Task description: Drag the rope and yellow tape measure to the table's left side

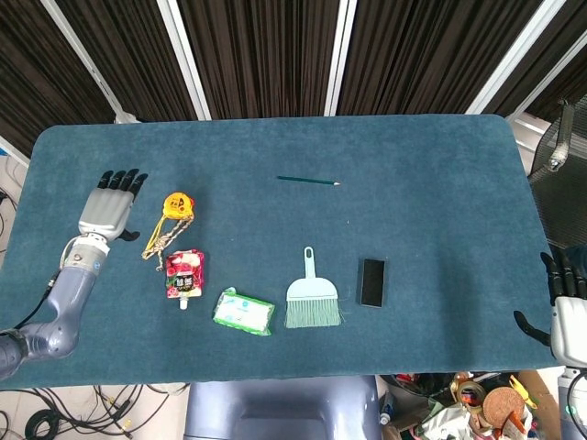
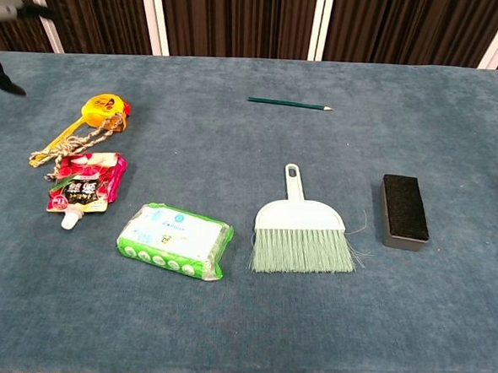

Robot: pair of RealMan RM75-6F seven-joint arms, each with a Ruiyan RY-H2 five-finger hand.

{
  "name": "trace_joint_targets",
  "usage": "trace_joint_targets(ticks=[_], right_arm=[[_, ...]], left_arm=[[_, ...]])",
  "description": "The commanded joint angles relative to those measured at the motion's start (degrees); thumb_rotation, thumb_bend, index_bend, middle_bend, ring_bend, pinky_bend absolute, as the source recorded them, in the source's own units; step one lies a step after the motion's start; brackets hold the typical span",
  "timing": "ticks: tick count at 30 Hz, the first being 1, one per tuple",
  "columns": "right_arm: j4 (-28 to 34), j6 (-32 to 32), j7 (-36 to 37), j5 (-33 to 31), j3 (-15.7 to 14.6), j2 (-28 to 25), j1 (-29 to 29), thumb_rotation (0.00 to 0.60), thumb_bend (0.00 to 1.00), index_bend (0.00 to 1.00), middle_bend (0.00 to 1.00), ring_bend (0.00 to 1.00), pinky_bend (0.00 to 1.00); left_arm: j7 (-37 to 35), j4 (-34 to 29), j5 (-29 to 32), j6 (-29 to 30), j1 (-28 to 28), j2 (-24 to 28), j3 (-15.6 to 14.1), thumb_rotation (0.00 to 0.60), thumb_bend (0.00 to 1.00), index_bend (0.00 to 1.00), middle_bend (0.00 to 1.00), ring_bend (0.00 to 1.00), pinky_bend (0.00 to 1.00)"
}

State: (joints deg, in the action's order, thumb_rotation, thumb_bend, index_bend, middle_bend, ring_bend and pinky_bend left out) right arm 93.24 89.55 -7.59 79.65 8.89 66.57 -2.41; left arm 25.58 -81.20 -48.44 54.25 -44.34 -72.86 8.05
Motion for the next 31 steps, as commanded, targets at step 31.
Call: trace_joint_targets(ticks=[31], right_arm=[[0.23,0.73,-0.60,0.72,-0.15,-0.10,0.20,0.600,0.10,0.09,0.02,0.11,0.21]], left_arm=[[-23.82,-10.02,-28.21,40.28,33.85,9.85,-11.72,0.600,0.17,0.14,0.00,0.00,0.00]])
